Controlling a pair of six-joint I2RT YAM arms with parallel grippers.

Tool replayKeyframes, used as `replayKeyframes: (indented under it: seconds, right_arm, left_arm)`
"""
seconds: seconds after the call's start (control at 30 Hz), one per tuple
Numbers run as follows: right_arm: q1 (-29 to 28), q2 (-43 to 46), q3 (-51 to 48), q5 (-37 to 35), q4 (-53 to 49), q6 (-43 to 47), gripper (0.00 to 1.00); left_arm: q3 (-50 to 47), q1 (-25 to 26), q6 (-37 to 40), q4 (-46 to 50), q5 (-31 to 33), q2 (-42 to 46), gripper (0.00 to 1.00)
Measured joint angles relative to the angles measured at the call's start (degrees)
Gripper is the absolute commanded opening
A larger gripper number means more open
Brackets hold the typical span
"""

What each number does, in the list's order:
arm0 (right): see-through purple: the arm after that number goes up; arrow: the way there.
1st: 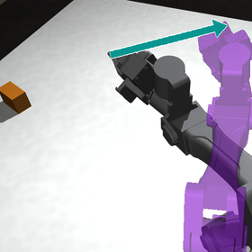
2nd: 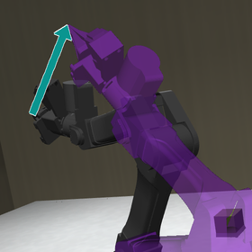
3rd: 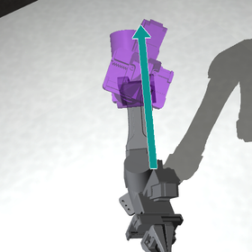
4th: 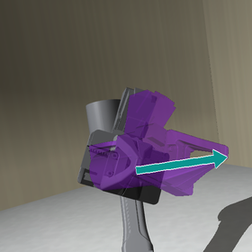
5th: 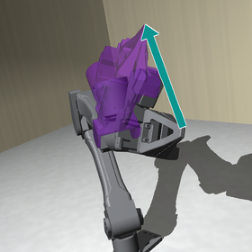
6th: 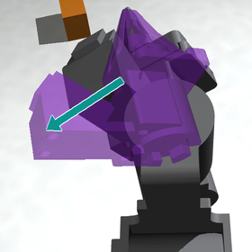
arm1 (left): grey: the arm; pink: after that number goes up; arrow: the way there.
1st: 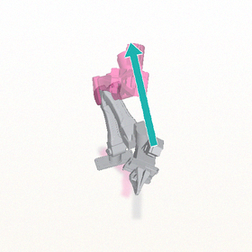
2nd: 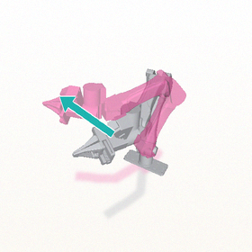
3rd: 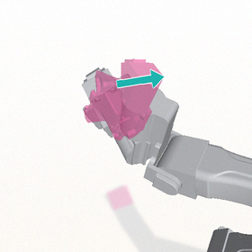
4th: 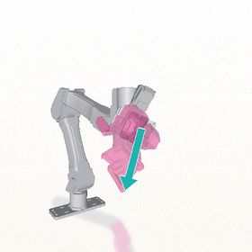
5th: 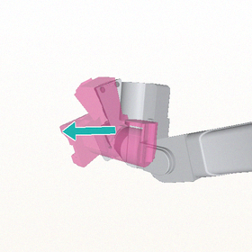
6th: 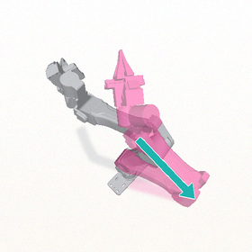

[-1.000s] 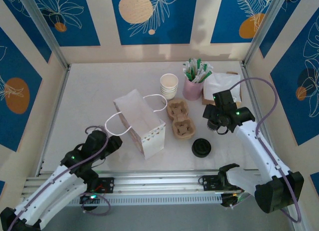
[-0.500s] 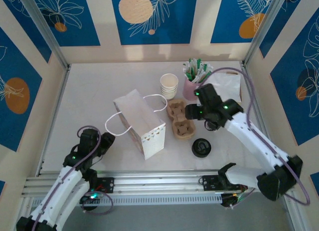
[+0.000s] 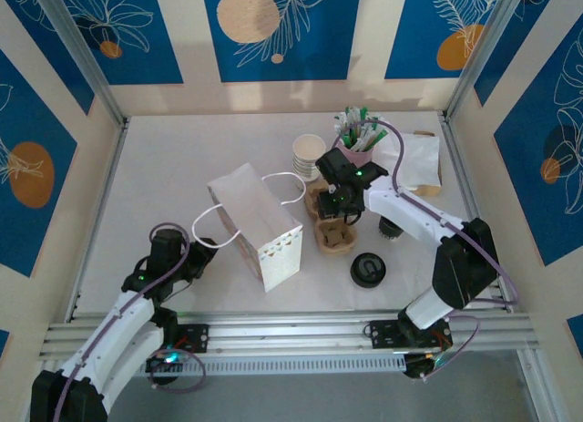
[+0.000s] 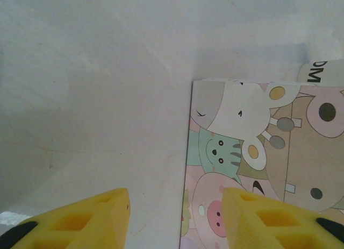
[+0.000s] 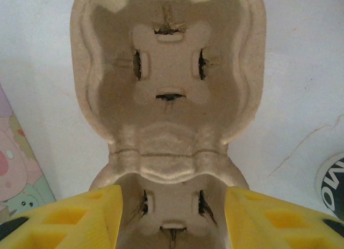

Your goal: Pack the takeout coffee

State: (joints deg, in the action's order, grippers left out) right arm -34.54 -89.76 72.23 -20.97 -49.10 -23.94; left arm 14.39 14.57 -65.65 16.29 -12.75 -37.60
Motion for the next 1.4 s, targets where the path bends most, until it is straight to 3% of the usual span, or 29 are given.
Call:
replayKeyframes:
  seconds: [0.53, 0.87, 1.2, 1.4]
  right_arm:
    - [0.0, -4.76, 0.07, 0.02, 2.14, -0.07, 0.49]
    - [0.0, -6.05, 0.07, 0.07, 2.36, -0.07, 0.4]
    - [-0.07, -5.4, 0.07, 0.17, 2.23, -0.11, 0.39]
    - [-0.11, -0.17, 0.09, 0.5, 1.51, -0.98, 0.39]
  left_arm:
    - [0.48, -0.04, 1.7, 5.88, -0.28, 4.66, 0.51]
    - [0.55, -0.04, 2.86, 7.1, 0.24, 4.2, 0.52]
    - [1.55, -0.07, 4.72, 4.92, 3.21, -4.76, 0.52]
    - [2.29, -0.09, 4.72, -0.24, 4.26, -11.61, 0.52]
